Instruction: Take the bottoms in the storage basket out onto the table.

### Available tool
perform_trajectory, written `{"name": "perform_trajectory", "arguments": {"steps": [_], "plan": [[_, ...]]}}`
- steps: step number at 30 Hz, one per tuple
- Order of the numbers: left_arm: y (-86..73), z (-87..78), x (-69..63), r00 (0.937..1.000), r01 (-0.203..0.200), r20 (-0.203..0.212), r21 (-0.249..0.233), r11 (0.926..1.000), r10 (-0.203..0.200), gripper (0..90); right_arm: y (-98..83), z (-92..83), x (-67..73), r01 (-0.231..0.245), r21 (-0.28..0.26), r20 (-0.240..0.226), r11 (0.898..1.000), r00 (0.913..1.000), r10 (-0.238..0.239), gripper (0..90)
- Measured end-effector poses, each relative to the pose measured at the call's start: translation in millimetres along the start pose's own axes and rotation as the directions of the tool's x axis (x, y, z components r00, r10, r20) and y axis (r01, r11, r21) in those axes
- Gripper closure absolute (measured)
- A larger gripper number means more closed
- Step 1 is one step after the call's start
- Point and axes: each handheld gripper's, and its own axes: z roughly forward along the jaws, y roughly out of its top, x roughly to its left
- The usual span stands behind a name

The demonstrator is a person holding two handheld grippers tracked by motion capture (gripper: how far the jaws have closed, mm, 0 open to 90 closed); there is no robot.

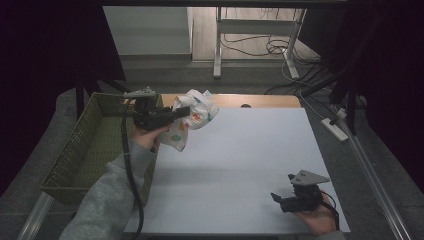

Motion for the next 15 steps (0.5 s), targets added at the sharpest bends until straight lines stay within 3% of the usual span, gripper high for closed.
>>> {"name": "perform_trajectory", "arguments": {"steps": [15], "plan": [[-7.8, 21.4, -9.3, 0.9994, -0.002, 0.036, 0.030, 0.9995, 0.001, 69.8, 0.1, 0.1, 0.1, 0.001, 0.000, 0.000, 1.000, 1.0000, -0.001, 9.9]]}}
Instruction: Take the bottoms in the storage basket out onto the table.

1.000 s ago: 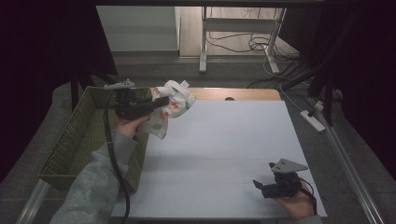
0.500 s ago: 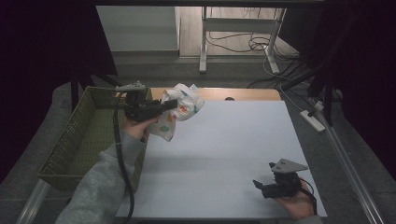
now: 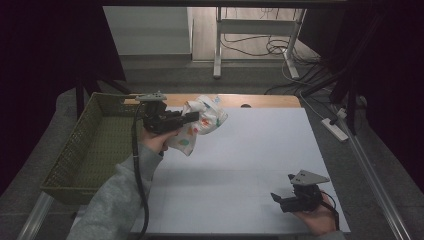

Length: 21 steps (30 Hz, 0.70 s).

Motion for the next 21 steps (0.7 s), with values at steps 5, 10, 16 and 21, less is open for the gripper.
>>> {"name": "perform_trajectory", "arguments": {"steps": [5, 10, 16, 21], "plan": [[-3.8, 8.8, -2.3, 0.9999, 0.000, 0.010, 0.016, 0.9999, -0.001, 69.8, -0.2, -0.2, -0.1, -0.002, 0.001, 0.000, 1.000, 1.0000, 0.002, 9.9], [-8.2, 19.2, -4.6, 0.9997, 0.005, 0.024, 0.029, 0.9996, -0.005, 69.8, -0.1, 0.2, -0.1, 0.000, 0.001, 0.000, 1.000, 1.0000, 0.000, 9.9], [-16.5, 35.0, -7.0, 0.9992, 0.004, 0.040, 0.062, 0.9980, -0.007, 69.8, -0.1, -0.3, -0.3, 0.000, 0.000, 0.001, 1.000, 1.0000, 0.000, 9.9], [-20.6, 43.4, -8.9, 0.9988, 0.006, 0.048, 0.078, 0.9970, -0.010, 69.8, -0.3, -0.2, -0.5, -0.001, 0.001, 0.000, 1.000, 1.0000, 0.001, 9.9]]}}
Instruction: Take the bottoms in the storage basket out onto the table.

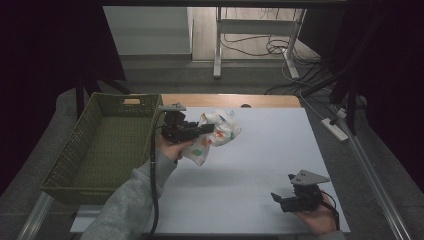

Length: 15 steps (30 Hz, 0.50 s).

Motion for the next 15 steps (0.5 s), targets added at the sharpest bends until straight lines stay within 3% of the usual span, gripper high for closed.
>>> {"name": "perform_trajectory", "arguments": {"steps": [15], "plan": [[-6.1, 40.8, -1.8, 0.9999, 0.000, 0.010, 0.069, 0.9976, -0.001, 69.7, -0.1, -0.4, 0.1, 0.000, 0.000, 0.000, 1.000, 1.0000, 0.000, 9.9]]}}
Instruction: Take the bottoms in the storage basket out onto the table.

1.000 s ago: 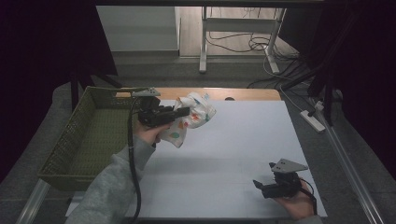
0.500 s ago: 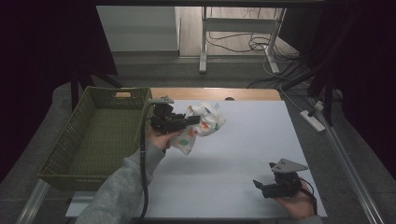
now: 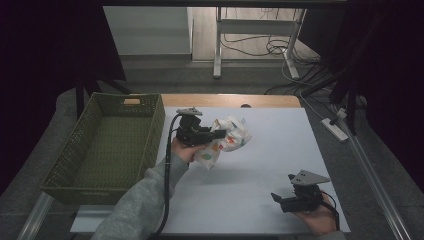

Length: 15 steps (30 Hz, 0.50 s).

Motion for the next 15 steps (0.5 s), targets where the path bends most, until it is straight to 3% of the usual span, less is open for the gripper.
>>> {"name": "perform_trajectory", "arguments": {"steps": [15], "plan": [[-7.8, 23.0, 4.4, 0.9998, 0.015, -0.012, 0.052, 0.9986, -0.014, 69.6, 0.1, 1.0, 0.1, 0.002, 0.003, 0.000, 1.000, 1.0000, -0.002, 9.9]]}}
